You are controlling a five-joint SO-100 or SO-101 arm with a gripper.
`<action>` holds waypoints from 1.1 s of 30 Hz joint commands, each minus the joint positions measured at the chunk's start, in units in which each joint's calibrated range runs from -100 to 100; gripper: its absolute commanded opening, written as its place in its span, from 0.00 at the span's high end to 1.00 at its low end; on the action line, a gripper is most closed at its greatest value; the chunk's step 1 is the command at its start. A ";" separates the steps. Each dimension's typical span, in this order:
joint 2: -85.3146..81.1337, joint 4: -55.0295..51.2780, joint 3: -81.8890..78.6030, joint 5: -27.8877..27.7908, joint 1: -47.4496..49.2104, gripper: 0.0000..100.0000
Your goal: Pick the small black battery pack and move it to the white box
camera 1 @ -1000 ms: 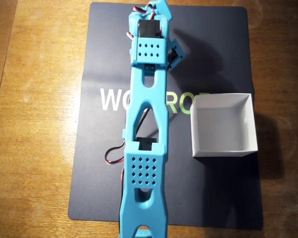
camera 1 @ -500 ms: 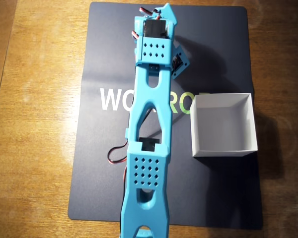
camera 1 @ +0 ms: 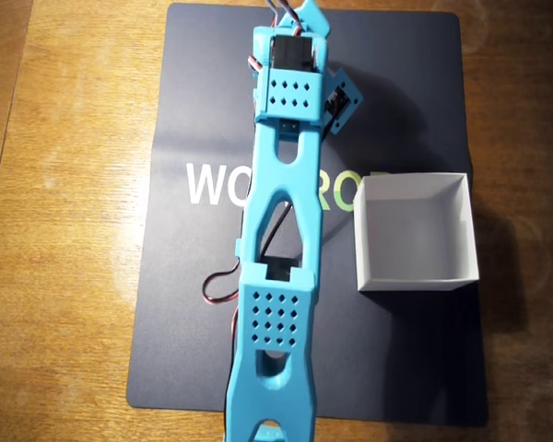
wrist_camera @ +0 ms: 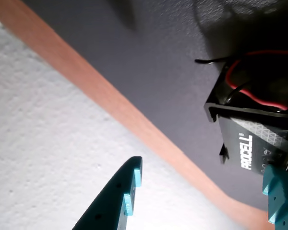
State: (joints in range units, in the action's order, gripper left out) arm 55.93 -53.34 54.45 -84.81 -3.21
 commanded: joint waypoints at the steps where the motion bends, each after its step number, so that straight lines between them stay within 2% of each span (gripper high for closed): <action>1: 1.02 -0.48 -0.08 -1.77 -0.72 0.72; 8: 1.19 -1.79 -0.44 -1.87 -0.36 0.72; 15: 1.28 -12.31 -0.44 -1.82 0.46 0.72; 21: 3.12 -8.36 -0.26 -1.77 0.22 0.72; 27: 3.73 2.77 -0.35 -2.04 1.51 0.72; 33: 5.14 2.77 -0.44 -1.87 1.86 0.72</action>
State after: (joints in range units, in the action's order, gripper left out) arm 59.92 -51.07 54.45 -86.39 -1.98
